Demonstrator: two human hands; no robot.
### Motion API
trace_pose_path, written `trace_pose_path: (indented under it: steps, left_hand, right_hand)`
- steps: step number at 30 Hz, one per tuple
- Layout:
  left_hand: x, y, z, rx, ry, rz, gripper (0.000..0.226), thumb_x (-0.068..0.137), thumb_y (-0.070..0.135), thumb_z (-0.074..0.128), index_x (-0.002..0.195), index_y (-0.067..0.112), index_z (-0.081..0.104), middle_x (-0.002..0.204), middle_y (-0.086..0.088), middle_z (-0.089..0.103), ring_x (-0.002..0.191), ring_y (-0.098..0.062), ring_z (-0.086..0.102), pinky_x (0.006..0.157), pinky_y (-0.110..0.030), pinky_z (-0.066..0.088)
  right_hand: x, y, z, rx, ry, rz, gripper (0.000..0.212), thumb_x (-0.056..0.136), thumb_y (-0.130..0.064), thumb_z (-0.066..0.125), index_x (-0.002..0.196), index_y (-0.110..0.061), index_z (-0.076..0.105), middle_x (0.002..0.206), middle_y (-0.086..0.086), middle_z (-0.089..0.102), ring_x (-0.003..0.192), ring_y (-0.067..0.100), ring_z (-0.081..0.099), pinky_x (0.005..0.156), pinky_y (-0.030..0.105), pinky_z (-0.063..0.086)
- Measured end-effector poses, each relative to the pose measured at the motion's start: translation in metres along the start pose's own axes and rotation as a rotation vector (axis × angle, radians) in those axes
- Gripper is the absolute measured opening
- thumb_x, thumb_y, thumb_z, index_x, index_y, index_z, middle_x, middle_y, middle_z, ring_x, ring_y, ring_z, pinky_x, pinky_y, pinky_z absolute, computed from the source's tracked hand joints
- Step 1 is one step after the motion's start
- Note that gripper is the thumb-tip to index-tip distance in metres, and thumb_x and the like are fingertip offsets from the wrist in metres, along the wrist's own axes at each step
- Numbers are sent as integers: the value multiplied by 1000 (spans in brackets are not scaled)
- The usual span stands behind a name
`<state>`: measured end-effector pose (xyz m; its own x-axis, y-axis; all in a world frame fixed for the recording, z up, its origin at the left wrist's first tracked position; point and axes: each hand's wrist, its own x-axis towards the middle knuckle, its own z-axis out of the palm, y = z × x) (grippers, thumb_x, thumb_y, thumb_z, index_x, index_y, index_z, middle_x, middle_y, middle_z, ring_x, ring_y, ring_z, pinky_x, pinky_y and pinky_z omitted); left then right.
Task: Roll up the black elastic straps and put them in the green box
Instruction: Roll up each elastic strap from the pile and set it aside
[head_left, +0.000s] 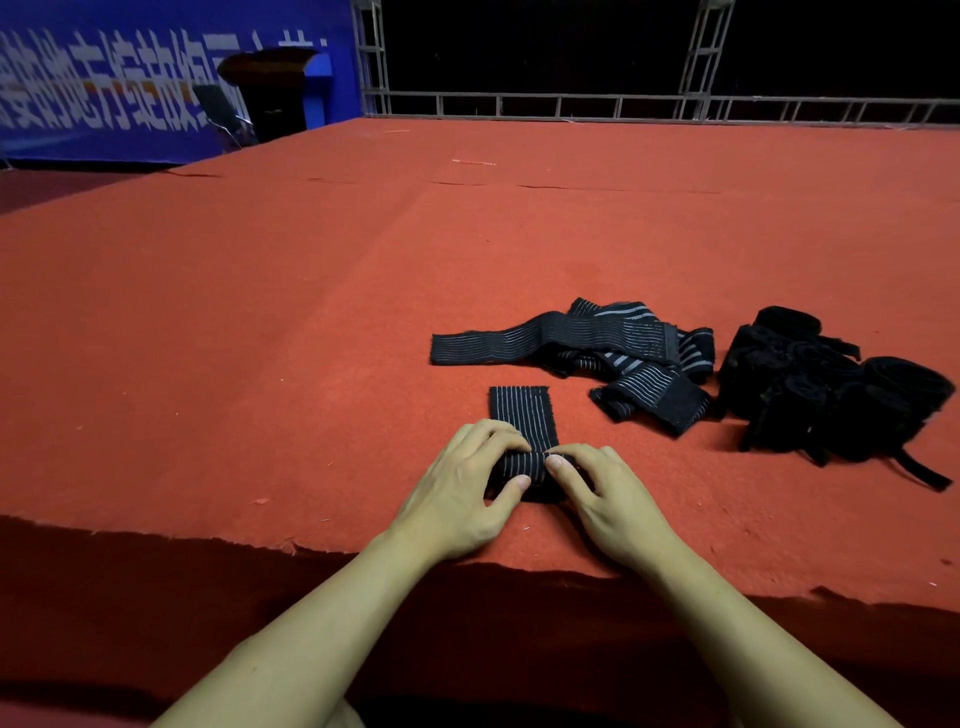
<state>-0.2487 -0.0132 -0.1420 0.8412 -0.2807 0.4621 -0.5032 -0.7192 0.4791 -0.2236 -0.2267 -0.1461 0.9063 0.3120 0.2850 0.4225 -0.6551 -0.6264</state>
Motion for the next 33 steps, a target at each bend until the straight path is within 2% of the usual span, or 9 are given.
trace_pose_path:
  steps: [5, 8, 11, 14, 16, 20, 24, 28, 33]
  left_hand:
    - [4, -1, 3, 4, -98, -70, 30, 102, 40, 50, 130, 29, 51, 128, 14, 59, 121, -4, 50, 109, -32, 39]
    - [4, -3, 4, -16, -74, -101, 31, 103, 40, 45, 128, 27, 58, 117, 15, 58, 119, -5, 49, 108, -31, 39]
    - [6, -7, 5, -47, -52, -133, 33, 103, 39, 45, 125, 24, 64, 114, 15, 61, 113, -5, 48, 105, -32, 41]
    - [6, -6, 6, -34, -51, -116, 28, 106, 35, 48, 132, 30, 59, 121, 18, 58, 111, -3, 49, 102, -29, 42]
    - [6, -5, 5, -43, -43, -104, 28, 106, 34, 50, 132, 35, 56, 123, 19, 51, 113, -2, 51, 100, -24, 42]
    - [4, -3, 5, -11, -47, -105, 33, 99, 41, 60, 132, 36, 56, 126, 21, 43, 115, -1, 51, 99, -26, 45]
    - [3, -5, 7, 19, -48, -122, 43, 94, 45, 66, 135, 35, 55, 136, 22, 37, 117, -6, 52, 104, -33, 46]
    - [5, -8, 9, 127, -48, -151, 50, 92, 54, 62, 139, 40, 51, 133, 19, 35, 120, -7, 40, 110, -36, 40]
    - [8, -8, 9, 160, -106, -185, 50, 96, 56, 56, 142, 45, 44, 130, 20, 36, 119, -7, 37, 107, -34, 37]
  right_hand:
    - [3, 1, 3, -4, -29, 60, 42, 99, -59, 37, 114, -34, 68, 102, -16, 64, 96, 8, 52, 94, 38, 44]
    - [10, 1, 0, 64, -67, 158, 37, 100, -57, 46, 110, -33, 73, 98, -12, 59, 96, 10, 57, 94, 41, 47]
    - [19, 1, -4, 154, -106, 223, 28, 100, -51, 57, 102, -29, 74, 87, -9, 65, 82, 12, 66, 89, 44, 52]
    - [26, 1, -4, 288, -48, 303, 26, 91, -51, 71, 98, -26, 66, 85, -4, 72, 68, 10, 68, 78, 40, 56]
    - [30, -1, -3, 282, -9, 350, 32, 87, -52, 76, 96, -24, 62, 86, -2, 73, 69, 10, 68, 73, 37, 54]
    - [31, -4, 3, 187, 88, 397, 37, 84, -62, 72, 87, -27, 61, 80, -7, 72, 74, 10, 68, 75, 38, 54]
    - [19, -8, 5, 91, 182, 345, 34, 91, -63, 61, 80, -31, 60, 82, -12, 68, 79, 10, 64, 77, 36, 50]
    - [13, -8, 3, 256, 256, 221, 10, 97, -41, 65, 89, -35, 65, 94, -13, 67, 85, 6, 64, 83, 43, 55]
    - [11, -6, 6, 160, 160, 110, 4, 94, -32, 69, 97, -34, 67, 102, -20, 68, 100, 6, 60, 93, 39, 49]
